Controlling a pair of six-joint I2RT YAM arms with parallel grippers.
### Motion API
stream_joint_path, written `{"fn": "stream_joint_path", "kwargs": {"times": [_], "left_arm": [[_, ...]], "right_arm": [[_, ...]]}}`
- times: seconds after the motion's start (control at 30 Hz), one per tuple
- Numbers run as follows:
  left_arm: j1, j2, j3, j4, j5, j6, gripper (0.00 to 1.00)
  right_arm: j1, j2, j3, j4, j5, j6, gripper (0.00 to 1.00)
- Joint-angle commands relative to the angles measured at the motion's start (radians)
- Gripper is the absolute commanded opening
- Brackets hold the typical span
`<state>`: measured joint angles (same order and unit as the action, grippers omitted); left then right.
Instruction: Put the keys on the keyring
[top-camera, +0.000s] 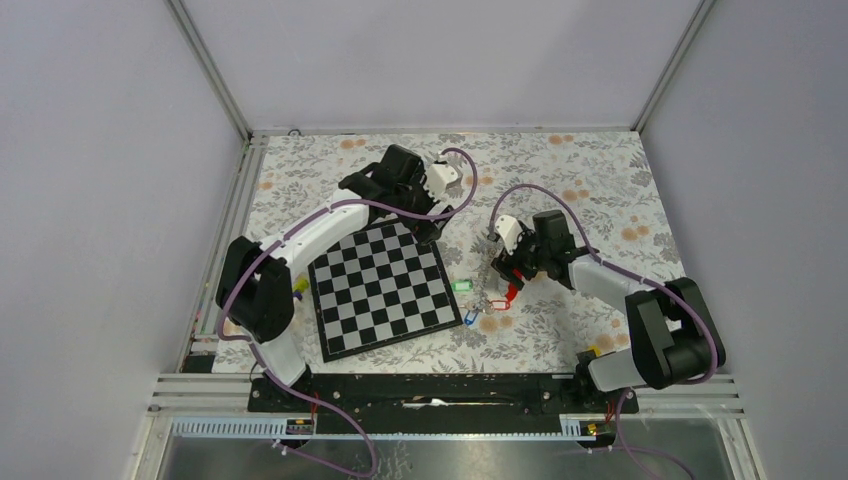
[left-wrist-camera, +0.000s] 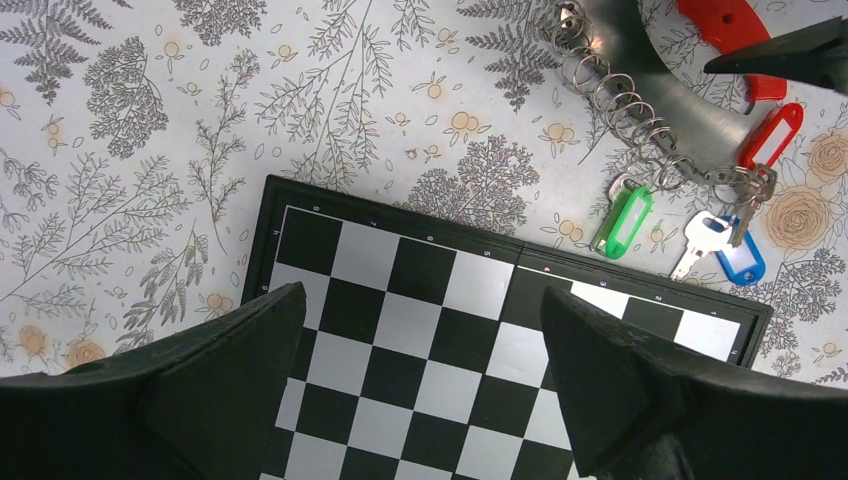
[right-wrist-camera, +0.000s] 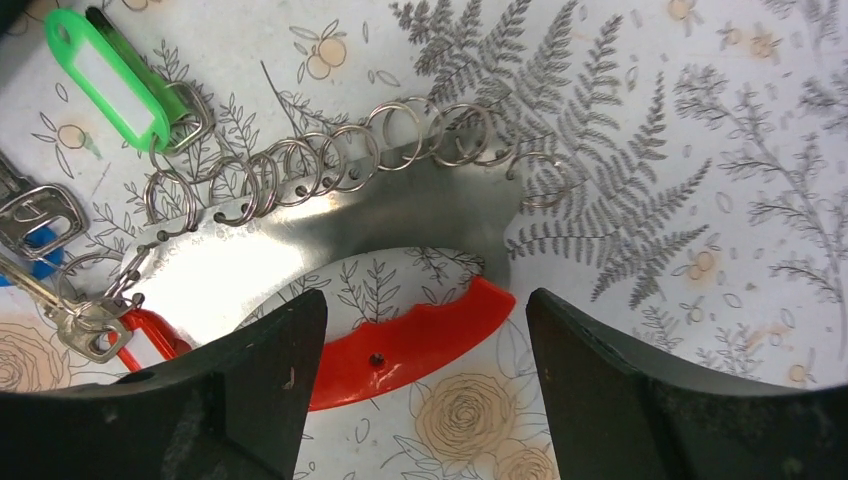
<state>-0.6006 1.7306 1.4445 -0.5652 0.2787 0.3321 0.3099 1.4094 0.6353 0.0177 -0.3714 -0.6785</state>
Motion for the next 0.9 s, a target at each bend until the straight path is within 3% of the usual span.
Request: {"fn": "stream_joint_path", "kwargs": {"times": [0.0, 0.53, 0.87], "left_arm": [[0.008, -0.058, -0.010, 0.045, -0.015, -0.006, 0.99], [0.013, -0.056, -0.013, 0.043, 0.008, 0.003, 0.99], [0.015, -0.071, -0.027, 0.044, -0.010, 0.004, 0.99]], "right_arm": [[0.032, 0.039, 0.024, 0.028, 0.084, -0.006, 0.80], [0.022, 0.035, -0.003, -0.005, 0.341, -0.147, 0.82], [-0.089, 0.137, 0.113, -0.010, 0.345, -0.176, 0.82]]}}
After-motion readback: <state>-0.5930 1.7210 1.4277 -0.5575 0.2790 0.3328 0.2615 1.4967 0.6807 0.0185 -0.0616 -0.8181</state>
